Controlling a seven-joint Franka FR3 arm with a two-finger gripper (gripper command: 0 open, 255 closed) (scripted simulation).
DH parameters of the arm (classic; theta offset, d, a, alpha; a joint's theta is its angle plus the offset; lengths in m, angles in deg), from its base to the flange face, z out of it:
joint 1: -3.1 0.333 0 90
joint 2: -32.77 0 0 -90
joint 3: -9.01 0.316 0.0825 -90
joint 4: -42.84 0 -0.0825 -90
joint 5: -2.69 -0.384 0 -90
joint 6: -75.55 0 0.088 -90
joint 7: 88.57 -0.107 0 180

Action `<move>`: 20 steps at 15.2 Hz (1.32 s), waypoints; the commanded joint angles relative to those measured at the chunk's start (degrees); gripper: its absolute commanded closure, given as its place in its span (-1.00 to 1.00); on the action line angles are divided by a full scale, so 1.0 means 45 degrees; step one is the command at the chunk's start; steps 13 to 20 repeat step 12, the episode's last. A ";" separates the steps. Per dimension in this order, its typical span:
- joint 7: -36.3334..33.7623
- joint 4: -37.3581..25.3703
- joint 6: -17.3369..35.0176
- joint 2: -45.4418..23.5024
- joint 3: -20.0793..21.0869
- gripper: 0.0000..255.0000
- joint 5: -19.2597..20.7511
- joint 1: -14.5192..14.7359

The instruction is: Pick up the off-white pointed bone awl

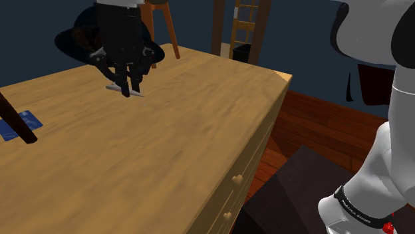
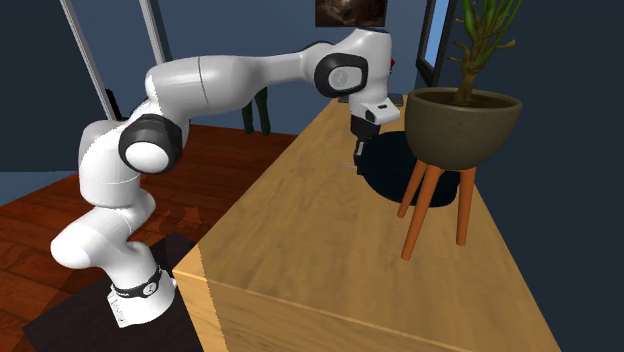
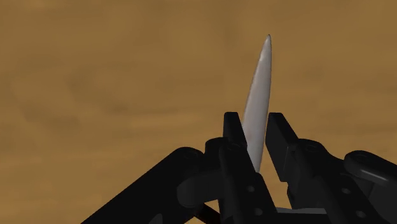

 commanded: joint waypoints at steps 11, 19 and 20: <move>-0.0170 -0.5623 -0.3472 -0.2119 -0.0184 1.00 0.0830 0.1356; -0.0169 -0.5626 -0.3473 -0.2120 -0.0187 1.00 0.0829 0.1358; -0.0169 -0.5626 -0.3473 -0.2120 -0.0187 1.00 0.0829 0.1358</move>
